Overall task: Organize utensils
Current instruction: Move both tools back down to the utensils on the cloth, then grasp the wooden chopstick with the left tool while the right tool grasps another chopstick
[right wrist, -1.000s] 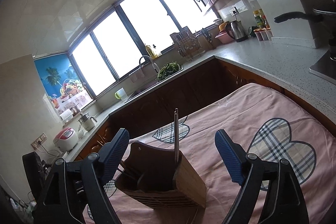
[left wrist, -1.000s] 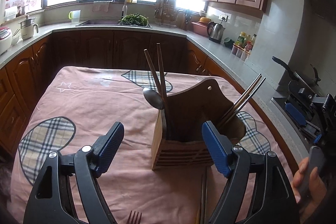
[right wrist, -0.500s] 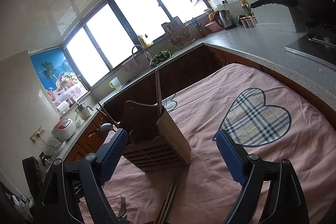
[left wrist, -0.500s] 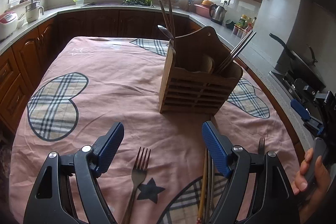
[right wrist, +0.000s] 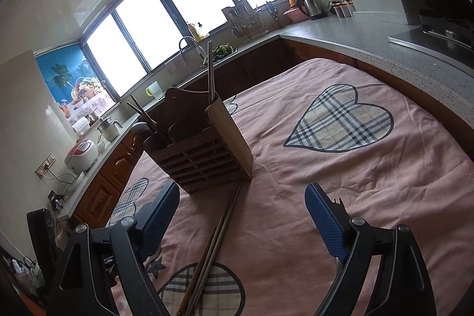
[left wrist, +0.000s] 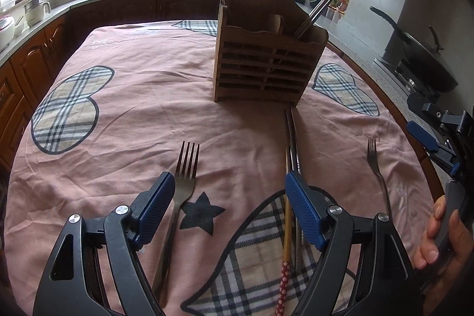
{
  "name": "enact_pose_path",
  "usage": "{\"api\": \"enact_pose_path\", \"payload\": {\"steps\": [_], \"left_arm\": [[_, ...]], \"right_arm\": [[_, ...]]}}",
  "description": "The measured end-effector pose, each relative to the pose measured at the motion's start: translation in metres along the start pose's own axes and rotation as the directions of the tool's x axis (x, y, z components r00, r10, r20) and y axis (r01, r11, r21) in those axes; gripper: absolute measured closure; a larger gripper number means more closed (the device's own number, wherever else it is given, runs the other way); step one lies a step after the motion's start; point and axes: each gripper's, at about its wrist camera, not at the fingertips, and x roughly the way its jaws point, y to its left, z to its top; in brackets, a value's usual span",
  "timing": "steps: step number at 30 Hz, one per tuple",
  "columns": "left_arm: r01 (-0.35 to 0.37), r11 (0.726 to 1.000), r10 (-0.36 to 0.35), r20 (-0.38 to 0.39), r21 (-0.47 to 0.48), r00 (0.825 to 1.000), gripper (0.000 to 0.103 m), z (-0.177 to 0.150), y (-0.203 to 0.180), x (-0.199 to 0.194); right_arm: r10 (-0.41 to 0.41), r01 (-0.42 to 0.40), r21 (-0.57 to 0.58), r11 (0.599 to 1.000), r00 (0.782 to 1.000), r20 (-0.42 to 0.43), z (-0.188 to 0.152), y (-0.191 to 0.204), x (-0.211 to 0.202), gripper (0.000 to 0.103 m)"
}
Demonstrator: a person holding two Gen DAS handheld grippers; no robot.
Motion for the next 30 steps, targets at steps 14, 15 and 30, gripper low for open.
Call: {"api": "enact_pose_path", "payload": {"steps": [14, 15, 30], "left_arm": [[-0.021, 0.989, 0.038, -0.111, 0.147, 0.993, 0.028, -0.010, -0.037, 0.044], [-0.023, 0.988, 0.042, -0.120, 0.155, 0.992, 0.031, -0.009, -0.039, 0.047], [-0.017, 0.976, 0.054, -0.167, 0.218, 0.984, 0.041, 0.000, -0.043, 0.079]], "right_arm": [[-0.010, 0.010, 0.008, 1.000, 1.000, -0.016, -0.006, -0.002, -0.001, 0.015], [-0.012, 0.012, 0.010, 1.000, 1.000, -0.016, -0.005, -0.003, -0.001, 0.015], [-0.036, 0.038, 0.040, 0.998, 0.999, -0.038, 0.003, -0.017, 0.017, 0.015]]}}
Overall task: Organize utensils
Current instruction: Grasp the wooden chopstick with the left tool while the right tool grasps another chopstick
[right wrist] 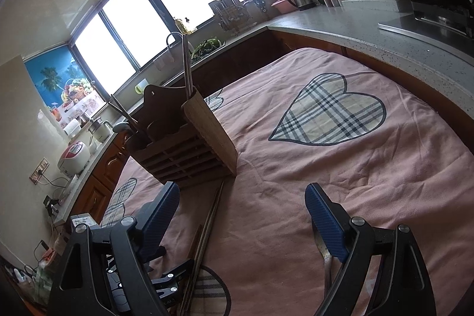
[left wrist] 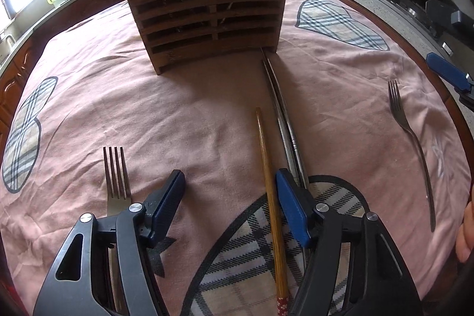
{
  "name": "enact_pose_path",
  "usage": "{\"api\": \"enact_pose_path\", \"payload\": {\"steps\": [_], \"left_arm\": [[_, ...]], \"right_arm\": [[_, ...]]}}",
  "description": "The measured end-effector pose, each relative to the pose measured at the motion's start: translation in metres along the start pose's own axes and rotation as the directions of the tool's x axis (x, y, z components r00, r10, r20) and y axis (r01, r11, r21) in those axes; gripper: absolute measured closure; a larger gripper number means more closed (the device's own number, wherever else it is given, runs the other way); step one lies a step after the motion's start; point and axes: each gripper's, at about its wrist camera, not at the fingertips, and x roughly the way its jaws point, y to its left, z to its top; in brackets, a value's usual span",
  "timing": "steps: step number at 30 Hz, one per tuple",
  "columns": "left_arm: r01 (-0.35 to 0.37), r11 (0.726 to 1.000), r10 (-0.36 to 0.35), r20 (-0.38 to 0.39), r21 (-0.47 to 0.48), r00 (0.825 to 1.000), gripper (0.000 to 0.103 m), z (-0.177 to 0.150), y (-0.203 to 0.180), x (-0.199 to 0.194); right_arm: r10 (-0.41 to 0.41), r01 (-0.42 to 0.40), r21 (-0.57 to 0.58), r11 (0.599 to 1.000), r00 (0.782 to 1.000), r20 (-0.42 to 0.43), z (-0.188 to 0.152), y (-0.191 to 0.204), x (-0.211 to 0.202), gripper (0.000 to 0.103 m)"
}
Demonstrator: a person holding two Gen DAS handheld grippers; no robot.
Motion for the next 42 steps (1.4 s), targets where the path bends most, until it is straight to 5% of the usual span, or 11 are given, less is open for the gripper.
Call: {"api": "enact_pose_path", "payload": {"steps": [4, 6, 8, 14, 23, 31, 35, 42], "left_arm": [[-0.019, 0.998, 0.019, -0.005, -0.055, 1.000, 0.047, 0.000, 0.024, -0.002], [-0.020, 0.996, 0.020, -0.008, -0.089, 1.000, 0.052, 0.002, 0.038, -0.002], [0.010, 0.993, -0.011, -0.007, -0.119, 1.000, 0.054, 0.004, 0.050, -0.002], [0.061, 0.987, -0.062, -0.002, -0.147, 0.998, 0.054, 0.011, 0.064, 0.000], [0.067, 0.988, -0.067, 0.009, -0.138, 0.998, 0.055, 0.019, 0.065, 0.008], [0.054, 0.993, -0.052, 0.014, -0.107, 0.999, 0.057, 0.024, 0.057, 0.013], [0.018, 0.996, -0.016, 0.024, -0.089, 1.000, 0.089, 0.027, 0.053, 0.015], [0.098, 0.980, -0.092, 0.039, -0.175, 0.995, 0.098, 0.023, 0.067, 0.004]], "right_arm": [[0.005, -0.007, -0.048, 0.999, 0.999, -0.033, 0.001, 0.008, 0.016, 0.017], [0.000, -0.008, -0.090, 0.996, 0.996, -0.086, 0.000, 0.016, 0.034, 0.030], [-0.007, -0.010, -0.118, 0.993, 0.990, -0.141, -0.004, 0.023, 0.057, 0.056], [-0.035, -0.003, -0.154, 0.988, 0.969, -0.244, -0.012, 0.035, 0.114, 0.078], [-0.105, 0.039, -0.222, 0.974, 0.950, -0.293, -0.015, 0.049, 0.160, 0.090], [-0.121, 0.034, -0.271, 0.962, 0.943, -0.311, -0.023, 0.054, 0.153, 0.097], [-0.122, 0.030, -0.280, 0.960, 0.940, -0.318, -0.021, 0.058, 0.158, 0.096], [-0.062, -0.011, -0.226, 0.974, 0.948, -0.313, -0.020, 0.051, 0.136, 0.099]]}}
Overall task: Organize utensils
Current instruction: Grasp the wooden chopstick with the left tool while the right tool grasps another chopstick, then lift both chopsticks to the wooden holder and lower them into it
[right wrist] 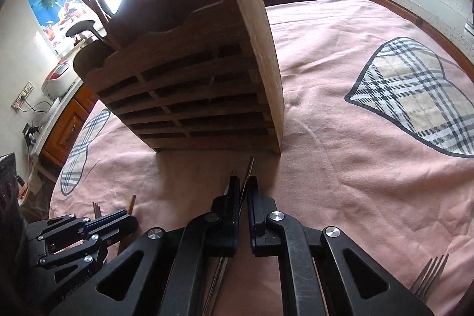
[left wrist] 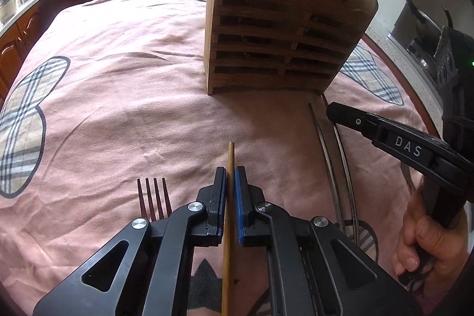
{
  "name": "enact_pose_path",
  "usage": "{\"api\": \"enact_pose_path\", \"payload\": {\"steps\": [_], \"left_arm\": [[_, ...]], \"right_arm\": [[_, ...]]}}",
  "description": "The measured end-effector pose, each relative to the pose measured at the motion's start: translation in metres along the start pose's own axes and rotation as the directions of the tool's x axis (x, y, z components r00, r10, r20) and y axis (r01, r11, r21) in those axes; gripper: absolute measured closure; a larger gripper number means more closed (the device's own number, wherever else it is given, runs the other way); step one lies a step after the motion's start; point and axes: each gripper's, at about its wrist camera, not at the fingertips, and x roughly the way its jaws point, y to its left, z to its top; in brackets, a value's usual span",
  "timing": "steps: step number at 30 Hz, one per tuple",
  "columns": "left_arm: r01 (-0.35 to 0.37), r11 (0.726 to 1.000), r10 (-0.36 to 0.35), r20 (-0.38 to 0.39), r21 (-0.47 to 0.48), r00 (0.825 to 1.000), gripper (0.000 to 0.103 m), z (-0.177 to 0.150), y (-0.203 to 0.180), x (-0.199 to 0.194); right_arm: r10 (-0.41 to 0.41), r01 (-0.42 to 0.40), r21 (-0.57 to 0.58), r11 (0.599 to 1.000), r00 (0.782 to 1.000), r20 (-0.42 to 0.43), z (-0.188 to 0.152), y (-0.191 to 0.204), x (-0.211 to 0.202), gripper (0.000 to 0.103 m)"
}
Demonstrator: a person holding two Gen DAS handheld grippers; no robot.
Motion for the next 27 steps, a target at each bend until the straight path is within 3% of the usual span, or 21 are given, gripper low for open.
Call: {"api": "enact_pose_path", "payload": {"steps": [11, 27], "left_arm": [[0.049, 0.999, -0.045, 0.130, -0.024, 0.991, 0.098, -0.007, -0.008, -0.073], [0.070, 0.997, -0.057, 0.291, -0.034, 0.955, 0.098, -0.019, -0.011, -0.150]], "right_arm": [[0.091, -0.092, 0.004, 0.996, 0.991, 0.102, -0.006, 0.003, -0.078, 0.100], [0.124, -0.115, -0.046, 0.992, 0.953, 0.276, -0.005, 0.023, -0.163, 0.100]]}}
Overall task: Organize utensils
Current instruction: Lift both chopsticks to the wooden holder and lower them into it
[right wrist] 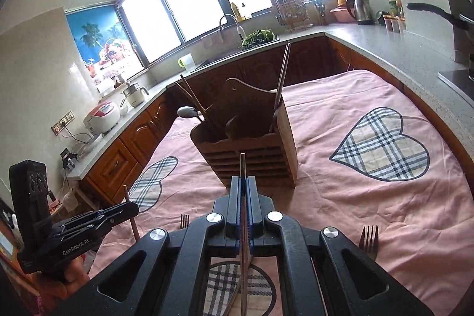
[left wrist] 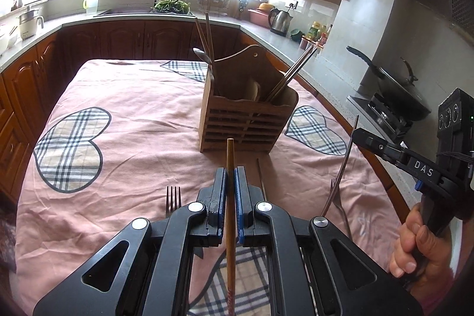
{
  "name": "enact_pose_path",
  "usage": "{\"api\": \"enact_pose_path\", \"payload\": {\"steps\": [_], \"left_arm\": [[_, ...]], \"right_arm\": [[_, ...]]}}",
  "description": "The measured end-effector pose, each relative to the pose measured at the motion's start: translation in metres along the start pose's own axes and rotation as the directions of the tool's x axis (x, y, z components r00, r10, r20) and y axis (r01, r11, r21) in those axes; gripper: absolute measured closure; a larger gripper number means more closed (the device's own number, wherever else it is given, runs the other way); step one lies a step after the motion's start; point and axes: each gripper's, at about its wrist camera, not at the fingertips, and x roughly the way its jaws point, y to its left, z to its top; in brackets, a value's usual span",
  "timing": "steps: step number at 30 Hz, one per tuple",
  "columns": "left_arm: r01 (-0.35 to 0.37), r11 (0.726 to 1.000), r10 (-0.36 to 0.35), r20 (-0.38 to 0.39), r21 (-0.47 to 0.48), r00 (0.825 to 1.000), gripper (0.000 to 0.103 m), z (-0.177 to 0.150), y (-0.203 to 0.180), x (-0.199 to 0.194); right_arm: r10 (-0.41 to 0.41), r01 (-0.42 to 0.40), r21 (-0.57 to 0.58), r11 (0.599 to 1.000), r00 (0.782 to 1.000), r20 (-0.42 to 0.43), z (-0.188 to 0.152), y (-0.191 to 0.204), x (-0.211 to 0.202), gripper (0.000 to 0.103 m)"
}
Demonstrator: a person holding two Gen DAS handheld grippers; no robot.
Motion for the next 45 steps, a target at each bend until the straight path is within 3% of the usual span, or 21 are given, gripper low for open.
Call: {"api": "enact_pose_path", "payload": {"steps": [25, 31, 38, 42, 44, 45], "left_arm": [[-0.044, 0.999, 0.045, 0.065, -0.015, 0.997, 0.098, -0.001, -0.001, -0.021], [-0.044, 0.999, 0.045, 0.052, -0.029, 0.998, 0.098, -0.001, 0.004, -0.015], [-0.034, 0.998, 0.035, 0.033, -0.045, 0.999, 0.098, 0.003, 0.011, -0.001], [-0.027, 0.998, 0.028, 0.020, -0.052, 0.999, 0.098, 0.005, 0.015, 0.007], [-0.026, 0.998, 0.027, 0.014, -0.055, 1.000, 0.098, 0.007, 0.017, 0.011], [-0.025, 0.998, 0.026, 0.012, -0.055, 1.000, 0.098, 0.007, 0.018, 0.012]], "right_arm": [[0.002, 0.001, -0.039, 0.999, 0.997, 0.073, 0.003, 0.014, -0.033, 0.103], [-0.035, 0.035, -0.012, 0.999, 0.999, 0.022, -0.002, -0.002, -0.012, 0.102], [-0.157, 0.170, 0.092, 0.981, 0.978, -0.135, -0.023, -0.056, 0.057, 0.085], [-0.101, 0.124, 0.105, 0.987, 0.974, -0.201, -0.032, -0.056, 0.089, 0.082], [-0.075, 0.095, 0.083, 0.992, 0.972, -0.222, -0.034, -0.045, 0.104, 0.063], [-0.074, 0.091, 0.066, 0.994, 0.971, -0.229, -0.035, -0.039, 0.112, 0.061]]}}
